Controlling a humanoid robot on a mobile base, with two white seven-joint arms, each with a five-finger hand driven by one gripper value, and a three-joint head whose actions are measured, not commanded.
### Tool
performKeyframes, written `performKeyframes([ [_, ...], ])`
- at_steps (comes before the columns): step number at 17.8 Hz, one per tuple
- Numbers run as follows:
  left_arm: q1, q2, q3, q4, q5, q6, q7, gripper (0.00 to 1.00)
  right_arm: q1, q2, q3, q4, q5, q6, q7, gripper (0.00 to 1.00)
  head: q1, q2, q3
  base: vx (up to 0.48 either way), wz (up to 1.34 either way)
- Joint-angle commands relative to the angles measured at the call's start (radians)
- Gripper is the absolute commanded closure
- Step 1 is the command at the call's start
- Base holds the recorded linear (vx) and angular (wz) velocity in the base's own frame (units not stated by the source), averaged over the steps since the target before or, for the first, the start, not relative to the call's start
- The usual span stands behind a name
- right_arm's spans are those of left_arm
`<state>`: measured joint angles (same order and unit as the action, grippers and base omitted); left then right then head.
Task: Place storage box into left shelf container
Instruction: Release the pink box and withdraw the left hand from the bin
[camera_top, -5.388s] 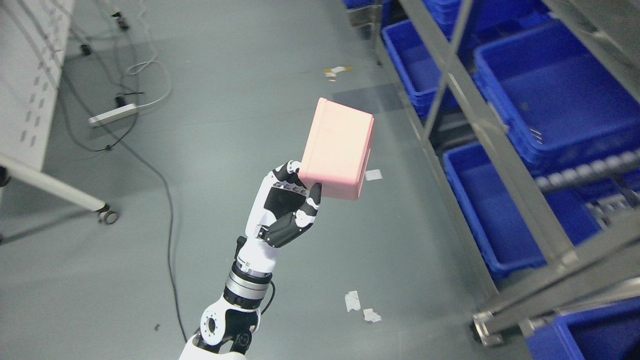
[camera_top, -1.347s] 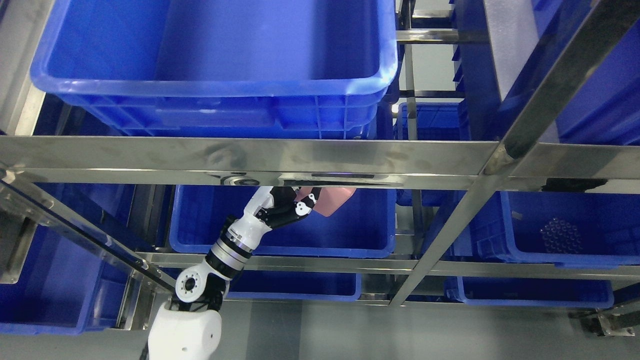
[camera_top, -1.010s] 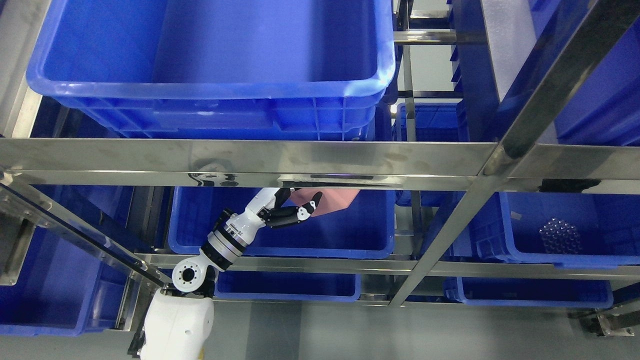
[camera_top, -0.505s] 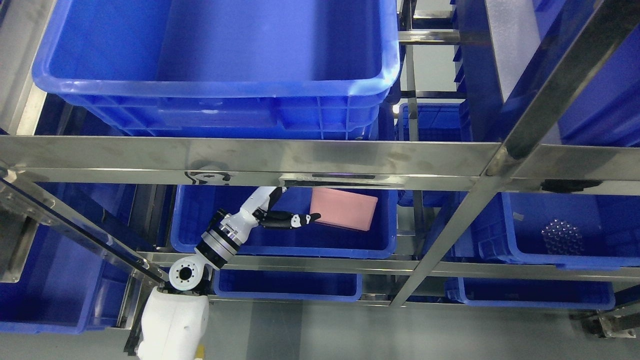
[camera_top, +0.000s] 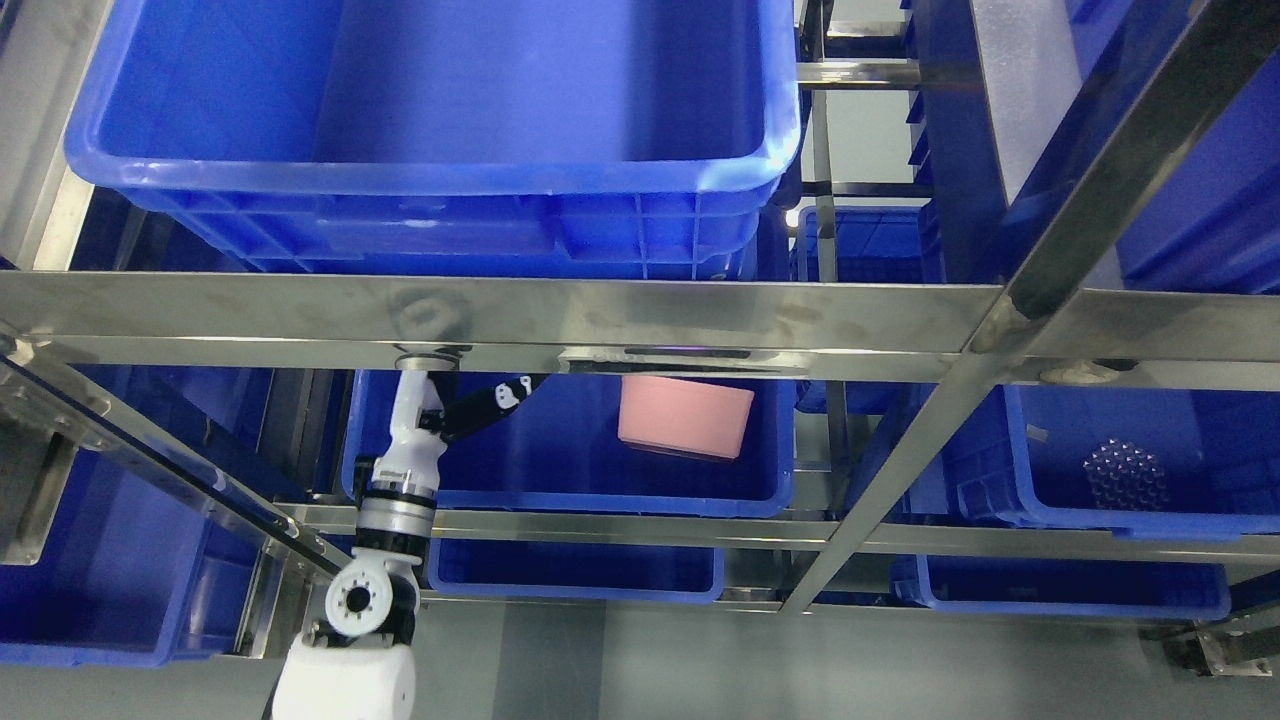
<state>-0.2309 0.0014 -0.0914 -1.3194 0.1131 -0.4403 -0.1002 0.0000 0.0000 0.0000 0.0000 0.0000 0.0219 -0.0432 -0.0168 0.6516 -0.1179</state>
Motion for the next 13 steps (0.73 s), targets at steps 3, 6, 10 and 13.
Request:
performKeyframes([
  [3, 0.195, 0.016, -0.042, -0.281, 0.03, -0.103, 0.045, 0.0, 0.009, -0.017, -0.005, -0.017, 0.002, 0.0, 0.0, 0.0, 0.0, 0.0, 0.0, 0.0, 0.0],
  [6, 0.245, 0.016, -0.034, -0.281, 0.03, -0.103, 0.053, 0.0, 0.009, -0.017, -0.005, -0.017, 0.002, 0.0, 0.0, 0.0, 0.0, 0.0, 0.0, 0.0, 0.0],
  [10, 0.275, 0.016, -0.037, -0.281, 0.03, -0.083, 0.051, 0.0, 0.009, -0.017, -0.005, -0.017, 0.002, 0.0, 0.0, 0.0, 0.0, 0.0, 0.0, 0.0, 0.0],
  [13, 0.275, 0.016, -0.04, -0.281, 0.03, -0.072, 0.051, 0.0, 0.009, -0.017, -0.005, -0.017, 0.002, 0.0, 0.0, 0.0, 0.0, 0.0, 0.0, 0.0, 0.0],
])
